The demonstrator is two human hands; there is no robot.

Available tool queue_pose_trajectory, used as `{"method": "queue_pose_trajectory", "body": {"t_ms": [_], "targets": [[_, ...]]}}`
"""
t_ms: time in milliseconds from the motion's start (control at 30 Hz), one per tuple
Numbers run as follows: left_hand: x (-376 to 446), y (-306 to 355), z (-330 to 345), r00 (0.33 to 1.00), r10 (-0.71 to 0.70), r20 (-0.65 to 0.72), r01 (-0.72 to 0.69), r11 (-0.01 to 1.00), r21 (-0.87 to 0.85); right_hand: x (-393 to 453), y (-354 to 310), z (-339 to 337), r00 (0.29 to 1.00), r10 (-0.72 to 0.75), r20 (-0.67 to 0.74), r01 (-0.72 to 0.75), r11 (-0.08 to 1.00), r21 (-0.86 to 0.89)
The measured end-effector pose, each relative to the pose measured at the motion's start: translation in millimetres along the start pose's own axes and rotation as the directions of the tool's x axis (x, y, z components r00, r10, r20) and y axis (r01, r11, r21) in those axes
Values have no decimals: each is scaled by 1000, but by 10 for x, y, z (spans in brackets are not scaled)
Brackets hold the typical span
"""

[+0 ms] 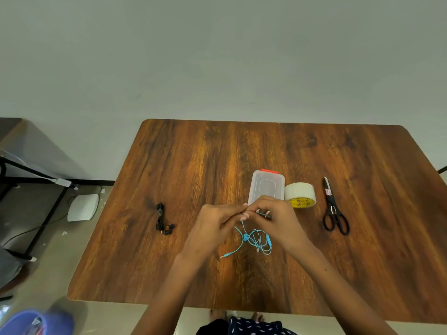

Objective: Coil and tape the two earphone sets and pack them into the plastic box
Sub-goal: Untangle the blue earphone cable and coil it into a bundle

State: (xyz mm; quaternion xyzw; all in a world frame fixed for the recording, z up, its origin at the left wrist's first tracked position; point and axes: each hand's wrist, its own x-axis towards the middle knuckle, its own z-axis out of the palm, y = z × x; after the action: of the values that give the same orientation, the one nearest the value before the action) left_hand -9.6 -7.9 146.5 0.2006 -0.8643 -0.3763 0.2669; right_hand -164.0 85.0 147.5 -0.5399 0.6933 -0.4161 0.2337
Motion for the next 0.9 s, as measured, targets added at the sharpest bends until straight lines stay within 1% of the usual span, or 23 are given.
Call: {"method": "queue_pose_trajectory", "body": {"t_ms": [133,233,400,500,767,833,900], "targets": [[-25,-70,-35,998,6,63,-9,999,43,-84,59,1,998,69,3,-69,990,123],[-34,-92,-22,998,11,63,-15,997,75,-134,89,-10,995,102,15,-104,985,140],[-73,-214,-165,995,-41,-95,50,994,98,-205,232,-225,988,153,-32,-148,982,115],[-126,-268,-226,989,-49,-138,63,993,97,-254,334,-339,980,193,-50,-187,977,101],[-192,-295,-201,982,-52,-183,69,994,88,-245,299,-319,986,150,-71,-146,988,58],[-205,-302,-201,984,-56,-170,72,994,84,-230,284,-321,988,139,-70,-136,989,55],[-213,-315,-208,989,-86,-123,99,989,109,-221,272,-322,989,131,-71,-128,991,35]]}}
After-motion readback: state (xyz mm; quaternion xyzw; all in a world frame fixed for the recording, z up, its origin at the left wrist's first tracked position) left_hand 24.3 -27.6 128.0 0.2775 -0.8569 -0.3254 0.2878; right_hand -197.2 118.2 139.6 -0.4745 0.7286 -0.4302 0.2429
